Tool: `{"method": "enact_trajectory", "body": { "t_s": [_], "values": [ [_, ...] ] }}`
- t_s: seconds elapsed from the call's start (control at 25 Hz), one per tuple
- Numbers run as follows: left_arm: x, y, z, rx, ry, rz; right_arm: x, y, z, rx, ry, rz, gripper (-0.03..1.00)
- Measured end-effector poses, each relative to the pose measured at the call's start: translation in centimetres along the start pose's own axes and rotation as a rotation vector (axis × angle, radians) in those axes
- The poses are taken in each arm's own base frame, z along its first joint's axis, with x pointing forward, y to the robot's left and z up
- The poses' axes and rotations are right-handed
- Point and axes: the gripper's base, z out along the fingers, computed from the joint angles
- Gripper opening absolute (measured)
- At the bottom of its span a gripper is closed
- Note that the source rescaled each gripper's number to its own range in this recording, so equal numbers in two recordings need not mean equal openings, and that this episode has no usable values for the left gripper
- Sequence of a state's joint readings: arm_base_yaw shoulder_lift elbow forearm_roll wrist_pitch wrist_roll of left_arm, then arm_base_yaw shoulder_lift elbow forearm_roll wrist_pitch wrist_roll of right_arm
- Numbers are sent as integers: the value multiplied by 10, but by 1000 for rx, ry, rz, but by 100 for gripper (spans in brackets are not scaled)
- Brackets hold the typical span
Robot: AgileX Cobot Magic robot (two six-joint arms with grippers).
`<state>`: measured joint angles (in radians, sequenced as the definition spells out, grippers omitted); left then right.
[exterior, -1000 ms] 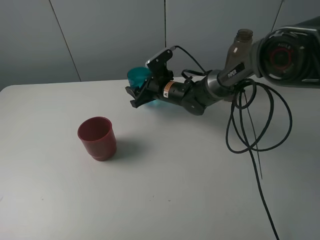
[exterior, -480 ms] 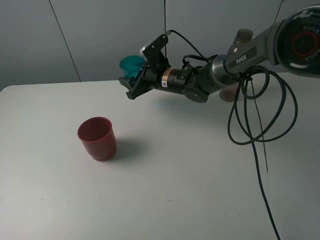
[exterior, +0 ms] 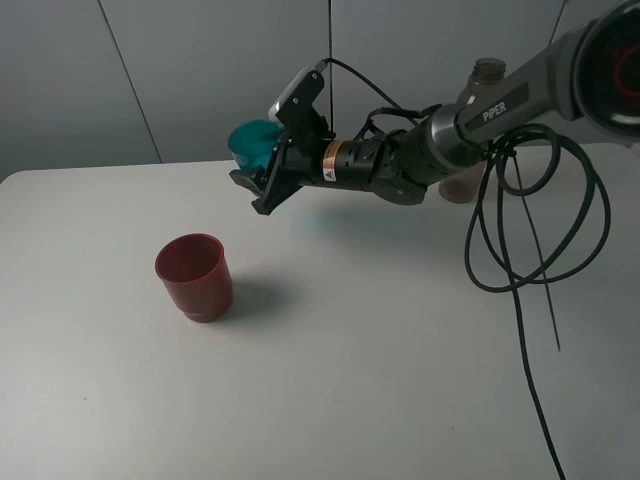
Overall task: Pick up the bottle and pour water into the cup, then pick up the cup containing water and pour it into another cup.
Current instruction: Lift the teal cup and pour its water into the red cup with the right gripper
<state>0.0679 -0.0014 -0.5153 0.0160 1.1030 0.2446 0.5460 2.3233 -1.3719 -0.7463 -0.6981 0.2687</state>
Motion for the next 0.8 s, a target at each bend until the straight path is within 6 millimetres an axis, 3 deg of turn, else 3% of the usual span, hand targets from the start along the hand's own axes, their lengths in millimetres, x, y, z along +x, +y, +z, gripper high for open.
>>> {"method": "enact_trajectory", "body": {
  "t_s": [0.44, 0.8],
  "values": [
    [0, 0, 0, 0, 0, 0, -11, 33, 12, -76, -18, -104, 4],
    [0, 0, 0, 0, 0, 0, -15, 43, 14, -104, -28, -236, 4]
  ]
}}
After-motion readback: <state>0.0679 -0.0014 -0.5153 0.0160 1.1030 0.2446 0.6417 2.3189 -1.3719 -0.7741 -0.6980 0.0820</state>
